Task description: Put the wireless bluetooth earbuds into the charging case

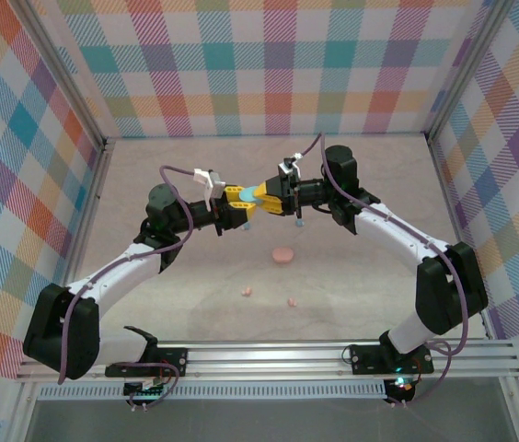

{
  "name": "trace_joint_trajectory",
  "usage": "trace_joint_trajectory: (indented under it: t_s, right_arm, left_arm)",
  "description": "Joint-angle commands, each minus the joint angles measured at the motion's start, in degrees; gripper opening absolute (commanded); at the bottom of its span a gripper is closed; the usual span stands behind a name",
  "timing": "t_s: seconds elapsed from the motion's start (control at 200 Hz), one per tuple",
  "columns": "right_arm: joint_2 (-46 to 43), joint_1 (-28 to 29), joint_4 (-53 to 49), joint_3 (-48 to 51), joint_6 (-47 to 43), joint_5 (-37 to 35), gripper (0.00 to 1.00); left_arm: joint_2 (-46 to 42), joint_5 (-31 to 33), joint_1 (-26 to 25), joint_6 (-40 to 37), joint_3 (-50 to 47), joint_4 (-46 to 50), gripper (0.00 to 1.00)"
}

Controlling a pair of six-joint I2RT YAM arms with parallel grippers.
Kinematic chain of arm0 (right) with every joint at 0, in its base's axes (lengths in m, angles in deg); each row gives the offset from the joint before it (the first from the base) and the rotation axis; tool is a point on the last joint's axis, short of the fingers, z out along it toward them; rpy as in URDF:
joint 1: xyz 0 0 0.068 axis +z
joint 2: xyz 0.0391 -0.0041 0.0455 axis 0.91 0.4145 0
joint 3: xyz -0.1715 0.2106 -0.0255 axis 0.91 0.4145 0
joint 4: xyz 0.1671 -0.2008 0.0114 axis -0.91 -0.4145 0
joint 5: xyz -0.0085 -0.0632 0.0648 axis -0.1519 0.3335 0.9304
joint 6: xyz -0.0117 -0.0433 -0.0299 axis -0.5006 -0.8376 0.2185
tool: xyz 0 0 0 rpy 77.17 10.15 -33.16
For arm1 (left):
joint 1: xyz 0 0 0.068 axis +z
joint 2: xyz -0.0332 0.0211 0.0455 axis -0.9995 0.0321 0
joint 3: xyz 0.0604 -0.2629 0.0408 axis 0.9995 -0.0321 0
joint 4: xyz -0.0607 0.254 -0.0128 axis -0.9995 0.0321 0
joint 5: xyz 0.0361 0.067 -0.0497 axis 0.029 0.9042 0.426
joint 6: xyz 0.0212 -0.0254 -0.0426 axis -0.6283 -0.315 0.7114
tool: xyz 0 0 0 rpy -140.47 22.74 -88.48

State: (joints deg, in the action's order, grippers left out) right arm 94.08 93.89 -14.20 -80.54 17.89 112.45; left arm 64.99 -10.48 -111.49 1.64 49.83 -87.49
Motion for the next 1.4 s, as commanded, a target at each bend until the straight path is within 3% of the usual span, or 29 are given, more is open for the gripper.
trace_joint_trajectory:
  t_s: [0.0,0.305,0.69,1.16,1.395]
  right_arm:
    - [-1.6,0.1,2.8,0.4,0.0,1.4,0.32]
    - [-1.2,0.0,1.8,-0.7,-2.3,0.9,0.50]
    - [-3.6,0.1,-12.7,-6.0,-16.4,-1.0,0.64]
    - [-6.7,0.0,-24.3,-9.4,-28.5,-4.9,0.65]
    - [-10.2,0.0,-36.2,-13.2,-44.0,-10.5,0.65]
  left_arm:
    - [-0.4,-1.8,0.2,0.2,2.0,-1.0,0.25]
    - [-4.4,-0.4,0.2,-3.8,2.1,7.5,0.23]
    - [-8.9,2.2,0.2,-5.7,0.0,12.6,0.23]
    - [-12.3,3.3,0.2,-7.0,0.1,17.4,0.23]
    - [-14.1,3.2,0.1,-9.5,1.0,22.8,0.23]
